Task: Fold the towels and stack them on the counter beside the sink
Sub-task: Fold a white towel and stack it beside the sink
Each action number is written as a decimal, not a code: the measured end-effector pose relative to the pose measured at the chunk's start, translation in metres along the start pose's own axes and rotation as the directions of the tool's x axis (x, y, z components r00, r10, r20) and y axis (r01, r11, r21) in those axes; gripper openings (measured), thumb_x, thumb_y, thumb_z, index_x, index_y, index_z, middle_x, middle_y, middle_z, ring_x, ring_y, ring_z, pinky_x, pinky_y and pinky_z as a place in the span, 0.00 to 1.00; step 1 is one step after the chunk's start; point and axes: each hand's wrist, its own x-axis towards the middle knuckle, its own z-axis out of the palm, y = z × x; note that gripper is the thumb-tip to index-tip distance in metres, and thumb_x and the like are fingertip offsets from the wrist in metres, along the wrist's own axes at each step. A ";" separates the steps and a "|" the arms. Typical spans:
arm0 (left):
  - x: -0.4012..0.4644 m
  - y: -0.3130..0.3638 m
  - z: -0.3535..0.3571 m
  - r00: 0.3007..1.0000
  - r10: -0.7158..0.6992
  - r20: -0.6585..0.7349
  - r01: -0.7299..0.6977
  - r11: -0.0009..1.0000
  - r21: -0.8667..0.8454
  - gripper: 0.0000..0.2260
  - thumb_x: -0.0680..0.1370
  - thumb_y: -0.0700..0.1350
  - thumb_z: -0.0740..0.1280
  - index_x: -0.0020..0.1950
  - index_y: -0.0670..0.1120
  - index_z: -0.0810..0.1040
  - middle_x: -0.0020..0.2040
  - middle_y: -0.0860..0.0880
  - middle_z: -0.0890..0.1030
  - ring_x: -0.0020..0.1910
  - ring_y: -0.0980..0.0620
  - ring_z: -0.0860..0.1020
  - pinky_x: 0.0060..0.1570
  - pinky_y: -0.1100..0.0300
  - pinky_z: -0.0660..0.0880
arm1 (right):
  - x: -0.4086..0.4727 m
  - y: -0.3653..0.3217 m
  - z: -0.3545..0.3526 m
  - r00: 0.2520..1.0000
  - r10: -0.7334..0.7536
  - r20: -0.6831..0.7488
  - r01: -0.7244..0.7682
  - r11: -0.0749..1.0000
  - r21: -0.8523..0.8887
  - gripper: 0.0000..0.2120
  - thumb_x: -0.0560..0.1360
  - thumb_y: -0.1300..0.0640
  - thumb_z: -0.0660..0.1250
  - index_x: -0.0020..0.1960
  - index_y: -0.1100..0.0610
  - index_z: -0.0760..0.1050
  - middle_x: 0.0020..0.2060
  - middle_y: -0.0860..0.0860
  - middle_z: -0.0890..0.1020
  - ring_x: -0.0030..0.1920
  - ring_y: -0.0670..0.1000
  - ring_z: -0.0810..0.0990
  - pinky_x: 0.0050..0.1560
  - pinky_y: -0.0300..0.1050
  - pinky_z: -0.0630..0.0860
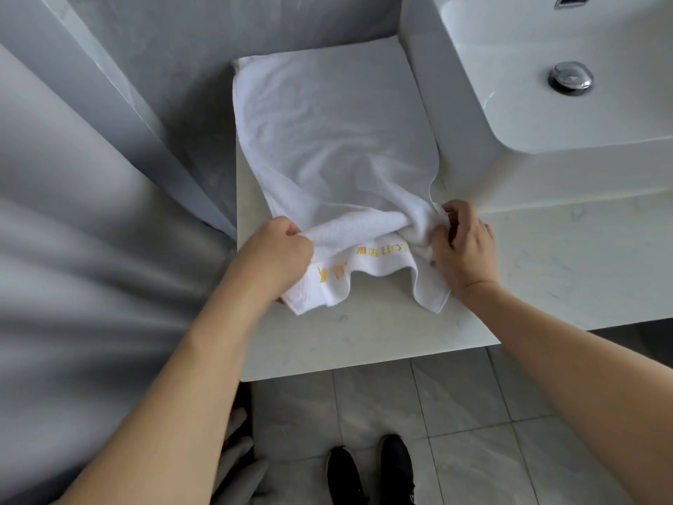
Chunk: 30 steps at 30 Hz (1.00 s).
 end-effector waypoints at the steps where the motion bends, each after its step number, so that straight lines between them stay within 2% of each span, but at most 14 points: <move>1: -0.001 0.000 -0.007 0.993 -0.078 0.087 0.087 0.991 -0.105 0.09 0.68 0.41 0.58 0.45 0.48 0.75 0.39 0.49 0.76 0.38 0.46 0.76 0.32 0.61 0.71 | 0.000 0.000 0.000 1.000 0.004 -0.003 -0.004 1.000 0.006 0.17 0.70 0.53 0.56 0.58 0.53 0.69 0.43 0.47 0.76 0.46 0.55 0.73 0.53 0.44 0.64; 3: -0.008 -0.005 -0.015 0.984 -0.141 0.106 0.140 0.990 0.017 0.11 0.68 0.45 0.60 0.50 0.46 0.72 0.44 0.45 0.76 0.44 0.41 0.77 0.39 0.55 0.73 | 0.001 -0.001 0.001 1.000 -0.003 -0.015 0.003 1.000 0.026 0.17 0.71 0.53 0.56 0.59 0.52 0.69 0.39 0.45 0.75 0.44 0.54 0.73 0.53 0.44 0.64; 4: -0.013 -0.010 -0.013 0.995 -0.082 -0.047 0.092 0.958 0.271 0.14 0.69 0.47 0.63 0.53 0.45 0.69 0.48 0.44 0.74 0.50 0.40 0.75 0.44 0.52 0.72 | 0.001 -0.001 0.001 1.000 -0.006 -0.020 0.007 0.999 0.044 0.16 0.71 0.53 0.57 0.59 0.51 0.68 0.37 0.44 0.75 0.42 0.53 0.74 0.53 0.45 0.65; 6: -0.025 -0.015 0.001 0.876 0.342 -0.340 -0.080 0.798 0.597 0.17 0.69 0.46 0.67 0.55 0.43 0.69 0.52 0.40 0.74 0.53 0.38 0.73 0.47 0.47 0.69 | 0.002 -0.003 0.000 1.000 0.013 -0.026 -0.010 0.994 0.112 0.14 0.74 0.52 0.59 0.59 0.48 0.67 0.36 0.43 0.75 0.41 0.53 0.75 0.52 0.49 0.71; 8: -0.039 -0.018 0.021 0.739 0.620 -0.265 -0.337 0.680 0.651 0.15 0.69 0.45 0.67 0.53 0.43 0.71 0.49 0.42 0.75 0.48 0.38 0.73 0.44 0.47 0.69 | -0.001 -0.005 -0.003 0.995 0.092 -0.046 -0.079 0.972 0.222 0.14 0.74 0.48 0.62 0.59 0.47 0.67 0.38 0.42 0.76 0.41 0.51 0.77 0.50 0.54 0.75; 9: -0.043 -0.021 0.031 0.753 0.645 -0.130 -0.424 0.626 0.654 0.14 0.70 0.46 0.67 0.54 0.44 0.71 0.50 0.44 0.74 0.49 0.40 0.73 0.45 0.48 0.70 | -0.005 -0.007 -0.006 0.989 0.135 -0.066 -0.113 0.956 0.272 0.17 0.74 0.45 0.63 0.60 0.48 0.67 0.40 0.42 0.76 0.42 0.49 0.77 0.49 0.55 0.75; 11: -0.043 -0.034 0.047 0.852 0.517 0.086 -0.429 0.594 0.680 0.18 0.72 0.53 0.66 0.59 0.48 0.67 0.57 0.48 0.71 0.57 0.45 0.71 0.52 0.52 0.70 | -0.020 -0.006 -0.011 0.981 0.166 -0.102 -0.135 0.957 0.255 0.23 0.71 0.38 0.63 0.61 0.51 0.68 0.45 0.45 0.76 0.45 0.48 0.76 0.53 0.55 0.74; 13: -0.036 -0.044 0.053 0.897 0.431 0.102 -0.358 0.569 0.740 0.23 0.73 0.55 0.66 0.64 0.49 0.64 0.63 0.46 0.66 0.61 0.45 0.68 0.56 0.53 0.71 | -0.040 -0.004 -0.012 0.991 0.094 -0.092 -0.088 0.993 0.075 0.28 0.69 0.33 0.63 0.60 0.52 0.70 0.50 0.47 0.75 0.51 0.50 0.73 0.59 0.51 0.69; 15: -0.031 -0.042 0.058 0.883 0.468 0.046 -0.320 0.527 0.787 0.20 0.76 0.51 0.64 0.65 0.47 0.64 0.63 0.44 0.69 0.60 0.43 0.69 0.55 0.52 0.73 | -0.056 -0.005 -0.010 0.998 0.059 -0.001 -0.058 0.993 -0.099 0.28 0.67 0.31 0.63 0.58 0.50 0.72 0.54 0.46 0.73 0.56 0.51 0.69 0.60 0.46 0.61; 18: -0.025 -0.029 0.059 0.869 0.492 0.052 -0.337 0.511 0.791 0.16 0.78 0.45 0.61 0.66 0.46 0.66 0.60 0.43 0.76 0.57 0.43 0.76 0.49 0.52 0.74 | -0.061 -0.008 -0.008 0.996 0.080 0.046 -0.068 0.975 -0.210 0.18 0.72 0.42 0.68 0.57 0.50 0.74 0.57 0.48 0.73 0.58 0.55 0.68 0.59 0.47 0.60; 20: -0.025 -0.021 0.055 0.891 0.435 0.134 -0.384 0.560 0.734 0.18 0.77 0.44 0.63 0.66 0.48 0.67 0.56 0.45 0.78 0.52 0.44 0.77 0.42 0.53 0.72 | -0.058 -0.012 -0.012 0.996 0.067 0.064 -0.054 0.982 -0.180 0.06 0.76 0.51 0.65 0.50 0.52 0.76 0.52 0.50 0.75 0.54 0.57 0.70 0.53 0.49 0.63; 22: -0.031 -0.015 0.045 0.924 0.283 0.259 -0.382 0.634 0.672 0.16 0.76 0.44 0.62 0.64 0.52 0.68 0.47 0.51 0.77 0.43 0.49 0.75 0.34 0.56 0.67 | -0.053 -0.015 -0.019 0.982 0.143 0.124 -0.146 0.989 0.016 0.10 0.77 0.54 0.60 0.37 0.52 0.69 0.38 0.50 0.73 0.42 0.56 0.70 0.43 0.49 0.64; 25: -0.043 -0.008 0.031 0.915 0.123 0.385 -0.382 0.571 0.726 0.12 0.77 0.43 0.58 0.59 0.53 0.72 0.42 0.53 0.74 0.38 0.54 0.72 0.33 0.58 0.66 | -0.047 -0.024 -0.036 0.902 0.359 0.239 -0.419 0.860 0.290 0.12 0.70 0.49 0.55 0.34 0.56 0.64 0.28 0.48 0.66 0.33 0.52 0.65 0.33 0.46 0.60; 30: -0.064 0.002 0.016 0.857 -0.089 0.508 -0.419 0.456 0.785 0.10 0.80 0.48 0.58 0.53 0.48 0.77 0.44 0.52 0.77 0.40 0.51 0.75 0.38 0.59 0.70 | -0.051 -0.019 -0.057 0.698 0.526 0.485 -0.528 0.836 -0.148 0.29 0.78 0.33 0.52 0.47 0.58 0.74 0.43 0.57 0.76 0.46 0.58 0.75 0.47 0.46 0.67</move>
